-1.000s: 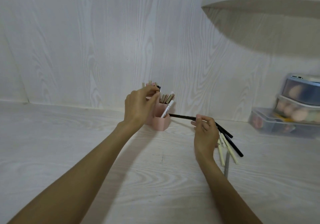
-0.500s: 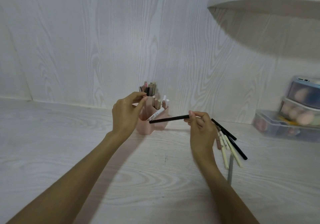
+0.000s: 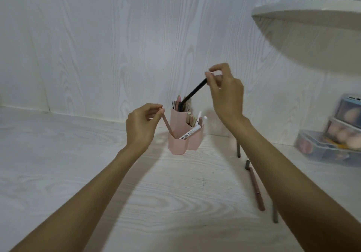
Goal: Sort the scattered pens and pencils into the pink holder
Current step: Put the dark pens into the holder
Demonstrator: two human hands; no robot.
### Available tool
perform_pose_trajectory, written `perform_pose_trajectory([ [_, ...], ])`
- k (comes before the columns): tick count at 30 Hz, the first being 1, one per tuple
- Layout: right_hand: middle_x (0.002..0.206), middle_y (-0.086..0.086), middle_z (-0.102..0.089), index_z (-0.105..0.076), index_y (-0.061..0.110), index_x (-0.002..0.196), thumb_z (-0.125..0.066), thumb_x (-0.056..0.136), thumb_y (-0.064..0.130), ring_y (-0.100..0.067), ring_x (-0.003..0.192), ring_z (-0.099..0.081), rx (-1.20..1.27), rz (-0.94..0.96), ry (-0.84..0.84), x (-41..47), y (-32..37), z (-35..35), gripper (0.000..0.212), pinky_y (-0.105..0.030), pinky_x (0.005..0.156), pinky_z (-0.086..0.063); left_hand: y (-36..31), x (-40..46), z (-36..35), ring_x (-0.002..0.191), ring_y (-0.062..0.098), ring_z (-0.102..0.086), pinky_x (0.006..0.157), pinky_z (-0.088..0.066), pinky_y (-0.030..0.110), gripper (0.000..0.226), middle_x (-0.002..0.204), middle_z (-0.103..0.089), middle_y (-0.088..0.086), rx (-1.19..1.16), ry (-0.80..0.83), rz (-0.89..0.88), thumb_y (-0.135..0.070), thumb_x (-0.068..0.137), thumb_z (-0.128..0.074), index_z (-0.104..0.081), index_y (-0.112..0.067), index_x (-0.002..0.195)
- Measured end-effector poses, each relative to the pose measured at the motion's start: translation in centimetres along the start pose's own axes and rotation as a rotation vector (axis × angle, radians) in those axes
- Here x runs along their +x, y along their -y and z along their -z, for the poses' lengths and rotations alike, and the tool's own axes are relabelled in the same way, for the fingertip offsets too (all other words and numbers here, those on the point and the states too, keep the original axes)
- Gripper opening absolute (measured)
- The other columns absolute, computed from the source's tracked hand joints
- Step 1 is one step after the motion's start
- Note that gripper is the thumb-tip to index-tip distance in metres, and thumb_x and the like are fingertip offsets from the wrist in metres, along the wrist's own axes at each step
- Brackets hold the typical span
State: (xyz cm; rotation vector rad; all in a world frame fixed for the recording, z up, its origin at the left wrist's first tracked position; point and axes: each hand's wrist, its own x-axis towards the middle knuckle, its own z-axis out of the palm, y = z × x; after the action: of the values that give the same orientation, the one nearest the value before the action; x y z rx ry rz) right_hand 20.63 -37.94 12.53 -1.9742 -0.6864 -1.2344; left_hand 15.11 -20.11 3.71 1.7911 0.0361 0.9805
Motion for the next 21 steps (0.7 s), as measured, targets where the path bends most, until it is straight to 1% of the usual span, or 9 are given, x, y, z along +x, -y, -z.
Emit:
perform_pose_trajectory([
  [2,0.052,0.003,-0.050,-0.051,0.007,0.105,-0.050,0.096,0.027,-0.013,0.044,-0.043,-0.144,0.053,0.157,0.6,0.1,-1.7,0.022,-0.030,0.053,-0.039,-0.6,0.3,0.0,0.086,0.003,-0.067,0.081,-0.052,0.016,0.015,0.089,-0.071,-0.010,-0.003,0.023,-0.020,-0.026,0.086,-0.068,-0.072,-0.018,0.098],
  [6,0.060,-0.006,-0.058,-0.050,0.005,0.101,-0.047,0.097,0.026,-0.025,0.053,-0.053,-0.266,0.095,0.312,0.4,0.0,-4.1,0.021,-0.036,0.057,-0.045,-1.6,1.6,1.3,0.084,0.000,-0.066,0.078,-0.050,0.011,0.014,0.089,-0.071,-0.011,0.009,0.026,-0.055,-0.026,0.086,-0.068,-0.073,-0.019,0.097],
  [8,0.057,-0.004,-0.053,-0.050,0.005,0.098,-0.047,0.098,0.025,-0.023,0.051,-0.049,-0.245,0.068,0.291,-0.3,-0.6,-4.5,0.021,-0.034,0.054,-0.041,-2.1,2.0,1.6,0.084,0.000,-0.067,0.079,-0.050,0.010,0.013,0.088,-0.070,-0.012,-0.003,0.031,-0.057,-0.026,0.086,-0.068,-0.073,-0.019,0.097],
  [10,0.057,-0.005,-0.055,-0.051,0.004,0.095,-0.047,0.097,0.025,-0.022,0.048,-0.049,-0.198,0.036,0.174,-0.6,-0.8,-4.4,0.022,-0.034,0.051,-0.042,-2.4,2.2,1.8,0.084,0.000,-0.067,0.080,-0.050,0.012,0.012,0.086,-0.070,-0.013,-0.015,0.035,-0.049,-0.026,0.086,-0.069,-0.073,-0.019,0.095],
  [13,0.070,-0.007,-0.069,-0.054,0.002,0.096,-0.050,0.096,0.026,-0.023,0.057,-0.063,-0.097,-0.001,-0.078,0.5,-0.4,-3.8,0.024,-0.036,0.055,-0.050,-2.3,2.4,1.9,0.084,-0.002,-0.067,0.082,-0.052,0.015,0.010,0.084,-0.070,-0.016,-0.018,0.055,-0.032,-0.027,0.085,-0.069,-0.073,-0.021,0.093],
  [15,0.073,-0.007,-0.071,-0.056,0.002,0.095,-0.051,0.095,0.027,-0.022,0.059,-0.066,-0.097,0.049,-0.145,1.2,-0.6,-3.4,0.025,-0.035,0.054,-0.052,-1.9,2.5,1.8,0.085,-0.001,-0.068,0.085,-0.053,0.019,0.010,0.084,-0.070,-0.015,-0.025,0.064,-0.013,-0.026,0.085,-0.069,-0.073,-0.021,0.093],
  [17,0.067,-0.009,-0.069,-0.055,0.003,0.092,-0.050,0.095,0.028,-0.023,0.053,-0.065,-0.166,0.128,-0.083,0.9,-1.2,-3.6,0.026,-0.037,0.049,-0.051,-1.6,2.4,1.6,0.086,0.002,-0.068,0.088,-0.055,0.027,0.011,0.086,-0.071,-0.011,-0.051,0.059,0.012,-0.026,0.085,-0.070,-0.073,-0.020,0.094],
  [19,0.063,-0.010,-0.067,-0.053,0.004,0.090,-0.050,0.095,0.028,-0.026,0.048,-0.062,-0.226,0.174,0.032,-0.4,-2.1,-4.4,0.025,-0.038,0.046,-0.051,-1.3,2.5,1.5,0.088,0.005,-0.069,0.089,-0.056,0.033,0.012,0.088,-0.073,-0.009,-0.077,0.049,0.037,-0.027,0.085,-0.070,-0.073,-0.021,0.094],
  [21,0.063,-0.009,-0.068,-0.052,0.005,0.089,-0.050,0.095,0.028,-0.027,0.049,-0.062,-0.248,0.165,0.145,-1.8,-2.8,-5.4,0.024,-0.038,0.048,-0.051,-1.3,2.5,1.6,0.087,0.004,-0.069,0.089,-0.056,0.035,0.012,0.088,-0.073,-0.010,-0.078,0.042,0.036,-0.028,0.084,-0.070,-0.073,-0.022,0.094],
])
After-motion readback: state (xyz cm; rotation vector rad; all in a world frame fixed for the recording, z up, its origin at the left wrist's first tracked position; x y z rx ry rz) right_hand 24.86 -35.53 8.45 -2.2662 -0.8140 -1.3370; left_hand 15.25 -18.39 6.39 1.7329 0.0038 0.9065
